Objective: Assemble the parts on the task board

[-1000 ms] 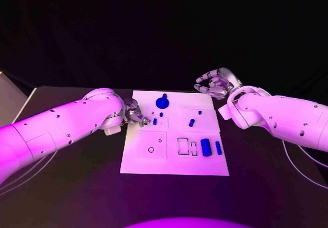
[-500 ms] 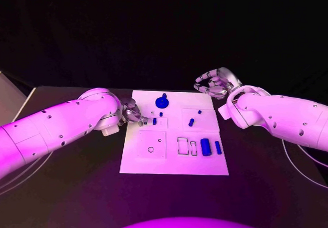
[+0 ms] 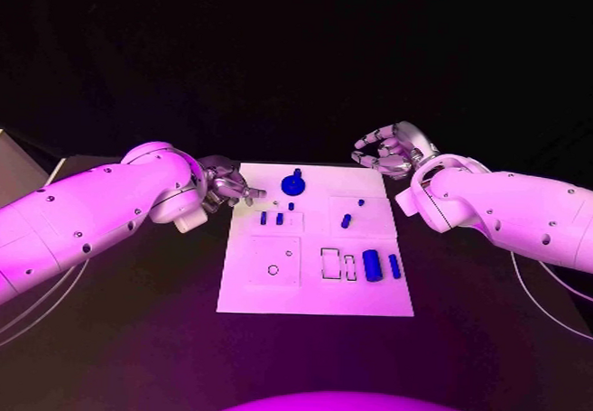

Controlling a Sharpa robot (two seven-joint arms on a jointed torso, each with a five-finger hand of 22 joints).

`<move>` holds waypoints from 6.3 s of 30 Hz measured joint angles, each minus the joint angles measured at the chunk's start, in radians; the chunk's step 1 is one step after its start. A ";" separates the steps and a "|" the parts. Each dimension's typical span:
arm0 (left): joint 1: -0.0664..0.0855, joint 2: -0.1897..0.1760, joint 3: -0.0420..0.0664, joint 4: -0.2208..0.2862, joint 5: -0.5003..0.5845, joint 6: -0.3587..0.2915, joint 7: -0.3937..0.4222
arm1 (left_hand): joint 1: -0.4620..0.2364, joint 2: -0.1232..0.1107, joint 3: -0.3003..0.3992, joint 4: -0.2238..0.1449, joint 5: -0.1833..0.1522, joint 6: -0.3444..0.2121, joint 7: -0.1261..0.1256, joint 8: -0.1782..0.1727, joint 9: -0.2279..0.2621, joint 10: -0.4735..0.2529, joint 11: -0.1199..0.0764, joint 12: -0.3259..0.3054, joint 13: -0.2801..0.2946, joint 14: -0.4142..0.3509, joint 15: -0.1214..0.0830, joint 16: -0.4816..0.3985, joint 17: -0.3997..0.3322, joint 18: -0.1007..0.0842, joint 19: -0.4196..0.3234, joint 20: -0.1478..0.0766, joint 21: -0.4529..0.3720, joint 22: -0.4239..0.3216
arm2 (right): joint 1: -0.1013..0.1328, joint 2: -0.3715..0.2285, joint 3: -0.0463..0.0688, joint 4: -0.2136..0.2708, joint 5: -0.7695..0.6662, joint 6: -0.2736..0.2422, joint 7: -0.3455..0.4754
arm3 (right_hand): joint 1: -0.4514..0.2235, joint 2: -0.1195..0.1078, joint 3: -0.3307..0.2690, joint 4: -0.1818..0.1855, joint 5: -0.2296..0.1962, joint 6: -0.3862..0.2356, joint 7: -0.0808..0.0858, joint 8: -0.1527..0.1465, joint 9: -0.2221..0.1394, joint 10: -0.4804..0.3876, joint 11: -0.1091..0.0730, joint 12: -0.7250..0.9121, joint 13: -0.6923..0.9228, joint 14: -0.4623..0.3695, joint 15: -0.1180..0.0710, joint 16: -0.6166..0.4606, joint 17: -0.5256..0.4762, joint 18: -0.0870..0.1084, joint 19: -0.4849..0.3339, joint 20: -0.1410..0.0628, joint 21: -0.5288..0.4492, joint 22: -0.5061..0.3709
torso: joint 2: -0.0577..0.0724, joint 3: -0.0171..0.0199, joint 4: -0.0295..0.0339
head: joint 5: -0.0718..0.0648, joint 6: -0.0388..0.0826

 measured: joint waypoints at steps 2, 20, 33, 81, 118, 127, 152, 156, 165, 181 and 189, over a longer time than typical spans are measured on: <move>0.000 -0.011 0.006 0.004 0.012 -0.013 0.002 | 0.027 0.016 0.015 -0.003 0.001 -0.019 0.009 -0.004 -0.005 -0.027 0.006 -0.022 -0.035 0.000 0.003 -0.002 0.000 0.000 -0.003 0.003 -0.006 -0.008 | 0.000 -0.001 0.000 0.000 0.000 0.000 0.000 | 0.000 0.000 0.000 0.000 0.000 0.000 0.000 0.000 0.000 0.000 0.000 0.000 0.000 0.000 0.000 0.000 0.000 0.000 0.000 0.000 0.000 0.000 | 0.000 0.0005 0.0001 | 0.001 0.000; -0.012 -0.061 0.014 0.032 0.099 -0.104 0.071 | 0.278 -0.013 0.193 -0.075 0.001 -0.095 0.046 0.004 -0.074 -0.210 0.043 -0.150 -0.209 -0.002 0.040 -0.093 0.000 0.042 -0.110 0.039 -0.116 -0.141 | 0.000 -0.008 0.000 0.003 0.000 0.000 0.000 | 0.000 0.000 0.003 -0.003 0.000 0.000 0.000 0.000 0.001 0.000 0.000 0.000 0.000 0.000 0.000 0.000 0.000 0.000 0.000 0.000 0.000 0.000 | -0.001 -0.0006 0.0000 | 0.007 0.005; -0.037 -0.055 0.003 0.026 0.102 -0.150 0.119 | 0.146 -0.044 0.098 -0.002 -0.010 -0.059 0.043 -0.013 -0.138 -0.145 0.041 -0.113 -0.228 -0.002 0.040 -0.045 0.000 0.042 -0.041 0.037 -0.058 -0.058 | 0.000 -0.009 0.000 0.006 -0.005 0.000 0.000 | 0.000 0.000 0.003 -0.003 0.000 0.000 0.000 0.000 0.001 0.000 0.000 0.000 0.000 0.000 0.000 0.000 0.000 0.000 0.000 0.000 0.000 0.000 | 0.000 -0.0011 -0.0003 | 0.012 0.008; 0.011 0.169 -0.033 -0.225 -0.035 0.202 -0.030 | 0.055 0.005 0.046 0.000 -0.004 0.018 0.012 -0.015 -0.170 0.011 0.013 0.059 -0.029 0.000 0.020 0.002 0.000 0.023 0.044 0.018 0.028 0.030 | -0.002 0.012 0.000 -0.006 -0.012 0.001 -0.001 | 0.000 0.000 0.010 -0.004 0.000 0.000 0.000 0.000 0.003 0.000 0.000 0.000 -0.001 0.000 0.000 0.000 0.000 0.000 0.000 0.000 0.000 -0.001 | 0.002 0.0001 -0.0016 | 0.017 0.004; 0.020 0.195 -0.045 -0.252 -0.043 0.206 -0.033 | 0.088 0.020 0.076 -0.004 -0.004 0.028 0.002 0.034 -0.133 0.018 -0.002 0.100 0.021 0.000 0.006 0.006 0.000 0.023 0.044 0.010 0.028 0.030 | -0.002 0.014 0.000 -0.006 -0.013 0.004 -0.002 | -0.004 -0.004 0.010 -0.004 0.000 0.000 0.000 0.000 0.004 0.000 0.000 0.000 0.000 0.000 0.000 0.000 0.001 0.000 0.000 0.000 0.000 0.000 | 0.001 0.0001 -0.0015 | 0.012 0.000; 0.023 0.200 -0.045 -0.258 -0.048 0.206 -0.033 | 0.079 0.019 0.076 -0.004 -0.004 0.032 -0.002 0.057 -0.119 0.029 -0.008 0.121 0.048 0.000 0.006 0.006 0.000 0.023 0.047 0.007 0.028 0.030 | -0.002 0.014 0.000 -0.006 -0.013 0.004 -0.003 | -0.004 -0.004 0.010 -0.004 0.000 0.000 0.000 0.000 0.004 0.000 0.000 0.000 0.000 0.000 0.000 0.000 0.001 0.000 0.000 0.000 0.000 0.000 | 0.001 -0.0002 -0.0014 | 0.011 -0.001; 0.028 0.202 -0.045 -0.263 -0.042 0.210 -0.034 | 0.129 -0.044 0.266 -0.062 0.004 -0.011 -0.016 0.113 -0.084 0.017 -0.012 0.125 0.043 -0.004 -0.005 0.006 0.000 0.023 0.044 -0.004 0.028 0.030 | -0.002 0.014 0.000 -0.005 -0.013 0.011 -0.005 | -0.004 -0.004 0.010 -0.004 0.000 0.000 0.000 0.000 0.005 0.000 0.000 0.000 -0.001 0.000 0.000 0.000 0.000 0.000 0.000 0.000 0.000 -0.001 | -0.001 -0.0001 -0.0010 | 0.011 -0.003; 0.028 0.202 -0.046 -0.263 -0.040 0.211 -0.034 | 0.122 -0.041 0.266 -0.057 0.002 -0.012 -0.016 0.113 -0.084 0.017 -0.012 0.125 0.043 -0.004 -0.005 0.006 0.000 0.023 0.044 -0.004 0.028 0.030 | -0.002 0.014 0.000 -0.005 -0.013 0.011 -0.005 | -0.004 -0.004 0.010 -0.004 0.000 0.000 0.000 0.000 0.005 0.000 0.000 0.000 -0.001 0.000 0.000 0.000 0.000 0.000 0.000 0.000 0.000 -0.001 | -0.001 0.0001 -0.0011 | 0.011 -0.002; 0.029 0.200 -0.046 -0.258 -0.032 0.219 -0.033 | 0.135 -0.053 0.323 -0.113 0.008 -0.019 -0.016 0.119 -0.081 0.014 -0.016 0.125 0.034 -0.004 -0.005 0.006 0.000 0.023 0.044 -0.004 0.028 0.030 | -0.002 0.014 0.000 -0.006 -0.013 0.013 -0.005 | -0.004 -0.004 0.013 -0.001 0.000 0.000 0.000 0.000 0.005 0.000 0.000 0.000 -0.001 0.000 0.000 0.000 0.000 0.000 0.000 0.000 0.000 -0.001 | -0.001 0.0001 -0.0014 | 0.011 -0.003; 0.029 0.197 -0.049 -0.258 -0.025 0.258 -0.033 | 0.033 -0.074 0.285 -0.057 0.010 -0.015 -0.009 0.117 -0.094 0.006 -0.009 0.125 0.031 -0.004 -0.005 0.006 0.000 0.023 0.040 0.000 0.028 0.030 | -0.002 0.014 0.000 -0.006 -0.013 0.014 -0.005 | -0.004 -0.004 0.013 -0.001 0.000 0.000 0.000 0.000 0.006 0.000 0.000 0.000 -0.001 0.000 0.000 0.000 0.000 0.000 0.000 0.000 0.000 -0.001 | 0.000 0.0000 -0.0011 | 0.010 -0.003; 0.028 0.202 -0.049 -0.267 -0.026 0.266 -0.035 | 0.019 -0.075 0.268 -0.040 0.004 -0.015 -0.009 0.117 -0.096 0.007 -0.009 0.125 0.033 -0.004 -0.005 0.006 0.000 0.023 0.040 0.000 0.028 0.030 | -0.002 0.014 0.000 -0.006 -0.013 0.014 -0.005 | -0.004 -0.004 0.013 -0.001 0.000 0.000 0.000 0.000 0.006 0.000 0.000 0.000 0.000 0.000 0.000 0.000 0.000 0.000 0.000 0.000 0.000 -0.001 | 0.001 0.0001 -0.0010 | 0.010 -0.002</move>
